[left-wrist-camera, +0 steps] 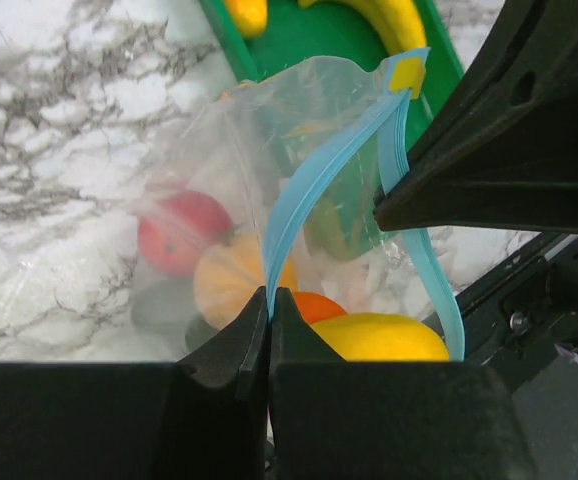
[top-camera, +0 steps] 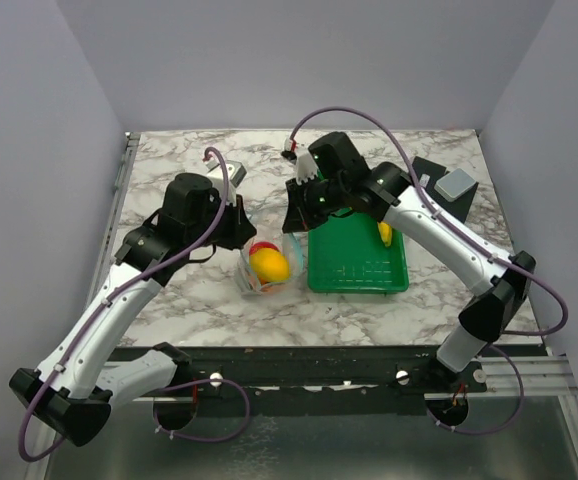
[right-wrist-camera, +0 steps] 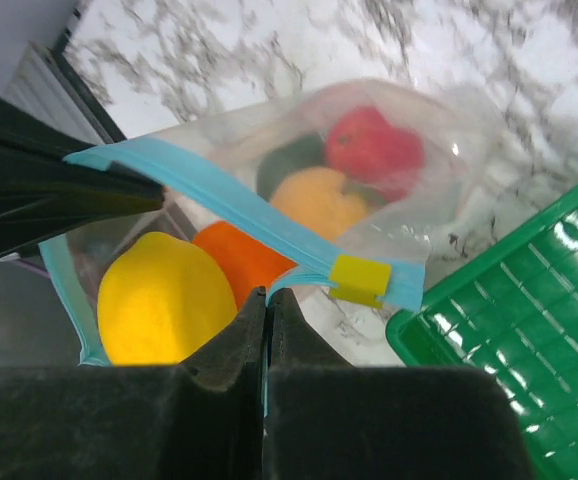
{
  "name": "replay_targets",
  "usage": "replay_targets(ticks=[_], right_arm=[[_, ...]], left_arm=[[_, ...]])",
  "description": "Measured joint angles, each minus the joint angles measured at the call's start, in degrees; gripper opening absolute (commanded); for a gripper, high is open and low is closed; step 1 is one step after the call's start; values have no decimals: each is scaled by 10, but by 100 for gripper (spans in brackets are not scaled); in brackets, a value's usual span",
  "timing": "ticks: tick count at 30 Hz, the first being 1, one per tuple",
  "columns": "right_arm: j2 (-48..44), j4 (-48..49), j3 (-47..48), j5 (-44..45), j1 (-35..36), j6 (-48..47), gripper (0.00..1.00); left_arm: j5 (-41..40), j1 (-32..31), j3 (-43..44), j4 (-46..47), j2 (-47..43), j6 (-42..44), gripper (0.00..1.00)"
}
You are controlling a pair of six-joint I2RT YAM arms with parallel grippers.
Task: Place the food in the zip-top bag and seal the zipper
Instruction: Adjust the zipper food storage bag at the center of the board.
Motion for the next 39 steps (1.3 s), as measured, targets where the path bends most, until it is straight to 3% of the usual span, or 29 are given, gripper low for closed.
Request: replay_targets(ticks=[8,20,34,39], right_arm=[[49,-4,-70,20,-15,27,1],[3,-9,-27,44,-31,39,1],[-6,2,-37,60,-31,50,1],[10,24,-66,70,-31,56,1]], left_arm=[[-9,0,-63,-25,4,-21,0],[2,0,9,-68,3,-13,1],[21,0,4,-55,18,-33,0],[2,0,-60,5,10,-41,0]])
